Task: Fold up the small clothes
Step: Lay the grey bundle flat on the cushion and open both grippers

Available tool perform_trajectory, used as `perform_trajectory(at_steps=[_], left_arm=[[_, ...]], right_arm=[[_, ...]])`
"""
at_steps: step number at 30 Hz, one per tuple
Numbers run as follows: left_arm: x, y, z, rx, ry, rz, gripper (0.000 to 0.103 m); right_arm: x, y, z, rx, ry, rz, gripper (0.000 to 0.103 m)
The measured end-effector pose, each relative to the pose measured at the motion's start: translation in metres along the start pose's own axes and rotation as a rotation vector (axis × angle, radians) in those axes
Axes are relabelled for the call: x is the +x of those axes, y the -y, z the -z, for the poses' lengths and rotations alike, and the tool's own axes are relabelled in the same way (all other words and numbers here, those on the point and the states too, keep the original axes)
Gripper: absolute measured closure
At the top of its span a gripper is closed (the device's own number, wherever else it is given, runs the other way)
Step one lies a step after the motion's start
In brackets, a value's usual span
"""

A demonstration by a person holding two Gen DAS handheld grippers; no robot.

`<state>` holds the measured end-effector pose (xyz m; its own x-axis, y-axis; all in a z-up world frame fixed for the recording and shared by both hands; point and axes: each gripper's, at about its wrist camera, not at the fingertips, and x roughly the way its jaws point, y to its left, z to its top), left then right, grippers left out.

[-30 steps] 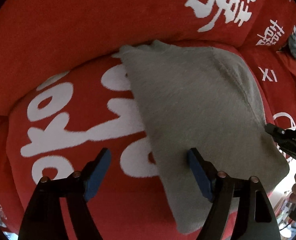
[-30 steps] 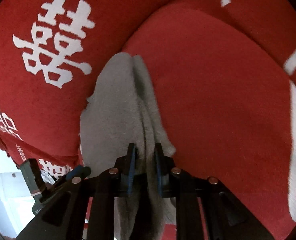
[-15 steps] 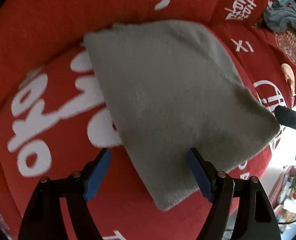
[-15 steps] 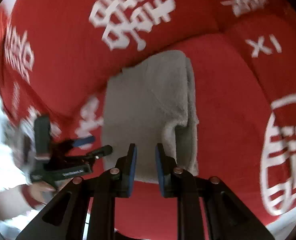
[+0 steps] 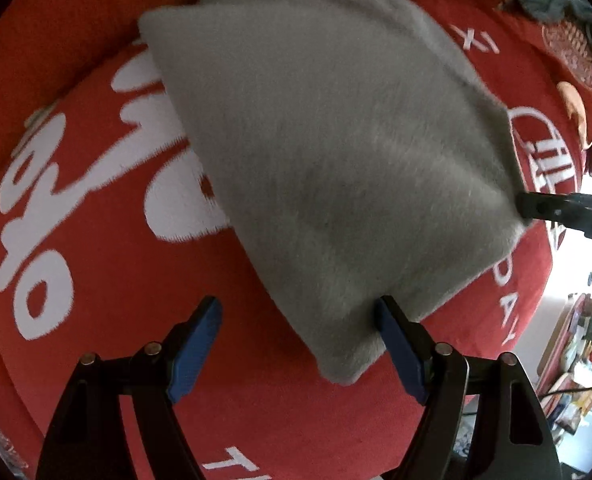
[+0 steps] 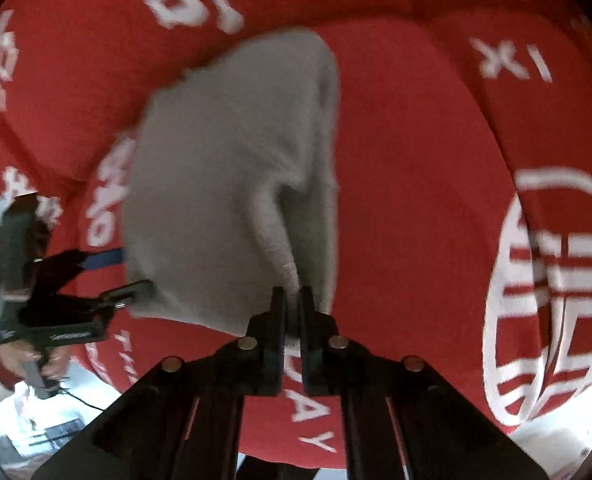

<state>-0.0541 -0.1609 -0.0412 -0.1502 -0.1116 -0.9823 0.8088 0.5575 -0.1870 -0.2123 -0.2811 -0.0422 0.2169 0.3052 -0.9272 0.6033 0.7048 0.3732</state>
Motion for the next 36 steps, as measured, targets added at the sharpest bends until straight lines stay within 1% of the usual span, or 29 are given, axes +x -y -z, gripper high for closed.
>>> perform_trajectory(at_steps=[1,2,3,5,6,8,12,15,18,21,23,24,26,27,28,31,32,33,35,36], left_arm=[[0.001,-0.001,0.003,-0.010,0.004,0.004,0.023],[0.001,-0.001,0.004,-0.016,0.008,0.005,0.021],[0.001,-0.002,0.005,-0.018,0.008,-0.003,0.017],[0.001,-0.006,0.010,-0.017,0.002,-0.005,0.016],[0.001,-0.007,0.011,-0.024,-0.004,-0.002,0.016],[-0.001,-0.007,0.012,-0.040,-0.014,-0.006,0.016],[-0.010,-0.006,0.015,-0.066,-0.015,-0.046,0.016],[-0.020,-0.004,0.018,-0.097,-0.013,-0.070,0.016],[-0.032,-0.005,0.020,-0.143,0.001,-0.075,0.016],[-0.039,-0.010,0.021,-0.190,0.012,-0.089,0.016],[-0.043,-0.016,0.024,-0.218,0.018,-0.096,0.016],[-0.045,-0.020,0.025,-0.230,0.021,-0.101,0.016],[-0.047,-0.022,0.028,-0.252,0.029,-0.107,0.016],[-0.048,-0.024,0.032,-0.259,0.031,-0.109,0.016],[-0.048,-0.025,0.033,-0.271,0.031,-0.112,0.016],[-0.049,-0.023,0.033,-0.305,0.033,-0.109,0.016],[-0.049,-0.020,0.031,-0.312,0.040,-0.110,0.016],[-0.051,-0.020,0.033,-0.315,0.045,-0.110,0.016],[-0.056,-0.021,0.036,-0.325,0.054,-0.109,0.016],[-0.057,-0.022,0.037,-0.330,0.058,-0.107,0.016]], right_arm=[[0.009,0.005,0.003,0.012,-0.009,0.004,0.097],[0.011,0.007,0.005,0.013,0.005,-0.001,0.097],[0.011,0.007,0.006,0.004,0.022,-0.002,0.096],[0.007,0.008,0.011,0.000,0.036,0.007,0.096],[0.007,0.009,0.012,0.006,0.036,0.009,0.094],[0.004,0.014,0.015,0.039,0.027,0.003,0.089],[0.003,0.023,0.019,0.109,0.000,-0.041,0.089],[0.002,0.021,0.017,0.104,-0.023,-0.038,0.089],[-0.004,0.016,0.013,0.077,-0.053,-0.014,0.089],[-0.006,0.015,0.010,0.066,-0.086,-0.007,0.089],[-0.015,0.016,0.005,0.067,-0.064,-0.014,0.089],[-0.021,0.017,0.003,0.073,-0.037,-0.033,0.088],[-0.036,0.014,-0.005,0.078,0.045,-0.107,0.079],[-0.039,0.012,-0.009,0.069,0.059,-0.125,0.076],[-0.039,0.008,-0.014,0.054,0.065,-0.136,0.076],[-0.021,-0.008,-0.031,-0.014,0.016,-0.109,0.077],[-0.013,-0.012,-0.036,-0.029,0.000,-0.093,0.080],[-0.009,-0.016,-0.039,-0.035,-0.002,-0.077,0.094],[-0.002,-0.015,-0.046,-0.024,-0.001,-0.025,0.095],[0.001,-0.013,-0.046,-0.008,-0.001,-0.013,0.095]])
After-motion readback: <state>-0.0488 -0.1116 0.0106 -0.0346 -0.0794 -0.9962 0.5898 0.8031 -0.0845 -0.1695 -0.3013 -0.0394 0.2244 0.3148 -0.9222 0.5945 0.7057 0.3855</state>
